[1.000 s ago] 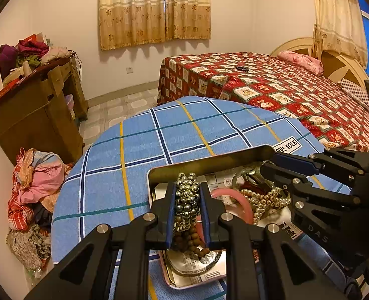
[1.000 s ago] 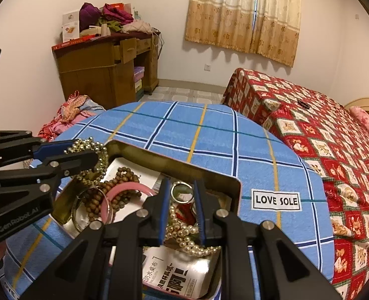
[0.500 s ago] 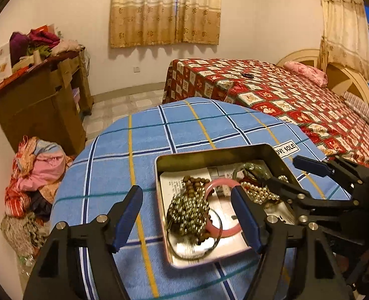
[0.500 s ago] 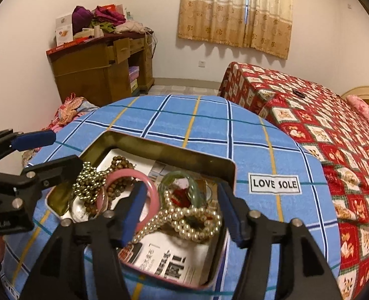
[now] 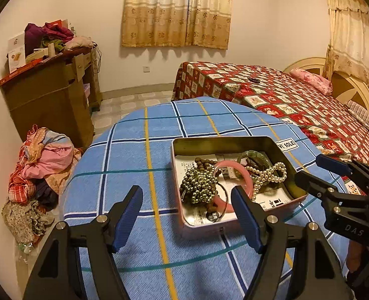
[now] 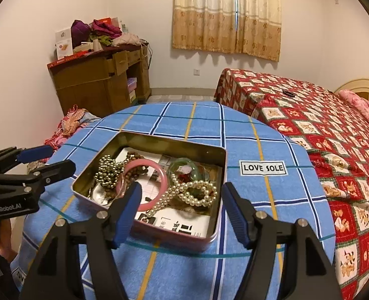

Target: Organize jewelry

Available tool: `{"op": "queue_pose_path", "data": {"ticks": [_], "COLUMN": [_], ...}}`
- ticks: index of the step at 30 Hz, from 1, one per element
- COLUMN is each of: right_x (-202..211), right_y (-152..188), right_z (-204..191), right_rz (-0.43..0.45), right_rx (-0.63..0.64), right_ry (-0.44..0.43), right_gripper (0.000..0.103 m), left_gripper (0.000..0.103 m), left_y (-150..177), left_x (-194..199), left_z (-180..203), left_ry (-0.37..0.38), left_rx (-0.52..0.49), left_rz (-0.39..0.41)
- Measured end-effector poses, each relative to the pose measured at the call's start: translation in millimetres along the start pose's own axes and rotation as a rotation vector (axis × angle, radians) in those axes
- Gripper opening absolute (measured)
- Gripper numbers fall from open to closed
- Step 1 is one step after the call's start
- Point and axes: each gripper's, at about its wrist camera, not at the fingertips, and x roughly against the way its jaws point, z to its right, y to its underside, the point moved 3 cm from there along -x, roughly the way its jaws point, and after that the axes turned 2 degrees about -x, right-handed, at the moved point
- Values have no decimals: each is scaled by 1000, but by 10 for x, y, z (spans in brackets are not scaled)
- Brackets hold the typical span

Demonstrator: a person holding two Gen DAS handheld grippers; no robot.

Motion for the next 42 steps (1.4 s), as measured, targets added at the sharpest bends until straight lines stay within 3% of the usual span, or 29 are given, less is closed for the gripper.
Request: {"op": "queue_pose_path", "data": {"ticks": [42], "right_x": [205], "right_y": [19], "right_z": [-47], "right_rz": [41], "right_rx": [6], "right_ry": [-15], "right_gripper": [75], "left_gripper": [73], "left_y": [-16], "left_x": [250], "left_z": [107], "left_ry": [-23], "left_rx": [-37], "left_rz": [41]}}
